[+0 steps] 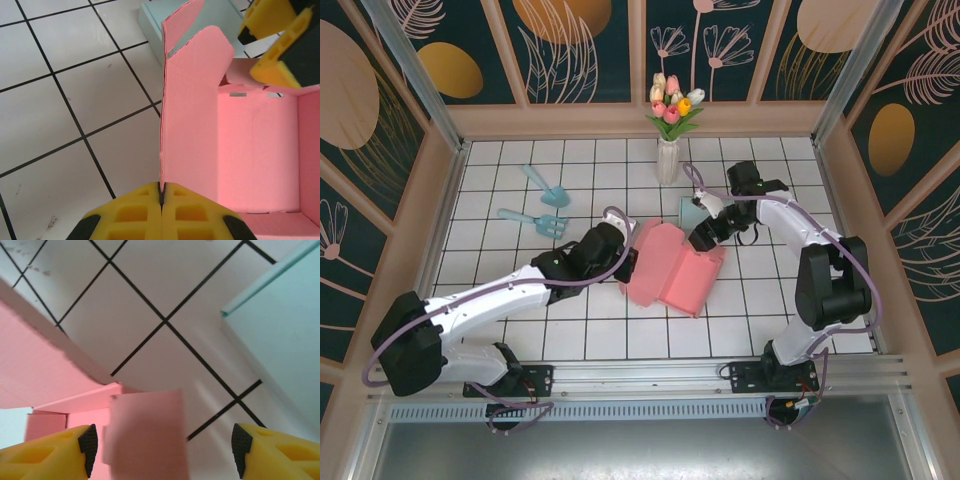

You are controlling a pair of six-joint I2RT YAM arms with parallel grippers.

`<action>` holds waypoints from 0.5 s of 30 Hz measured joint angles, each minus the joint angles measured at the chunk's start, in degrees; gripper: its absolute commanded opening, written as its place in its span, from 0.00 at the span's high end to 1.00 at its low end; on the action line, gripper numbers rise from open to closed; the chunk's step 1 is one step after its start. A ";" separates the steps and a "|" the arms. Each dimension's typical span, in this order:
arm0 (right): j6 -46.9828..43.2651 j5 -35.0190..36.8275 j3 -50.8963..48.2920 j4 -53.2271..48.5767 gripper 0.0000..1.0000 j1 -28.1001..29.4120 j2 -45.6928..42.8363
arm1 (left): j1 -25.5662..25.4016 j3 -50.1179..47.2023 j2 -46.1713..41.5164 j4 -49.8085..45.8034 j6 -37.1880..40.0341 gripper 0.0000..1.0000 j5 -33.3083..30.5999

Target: Fold the paper box

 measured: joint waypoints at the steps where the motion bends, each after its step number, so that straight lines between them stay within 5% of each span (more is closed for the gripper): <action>1: 0.24 0.02 0.00 0.13 0.27 0.00 -0.09 | 0.00 -0.07 -0.48 -0.02 0.00 1.00 0.09; 15: -0.09 -2.58 -2.40 -1.68 0.37 2.16 -0.52 | 0.00 -0.07 -1.92 -0.02 -0.07 1.00 -0.42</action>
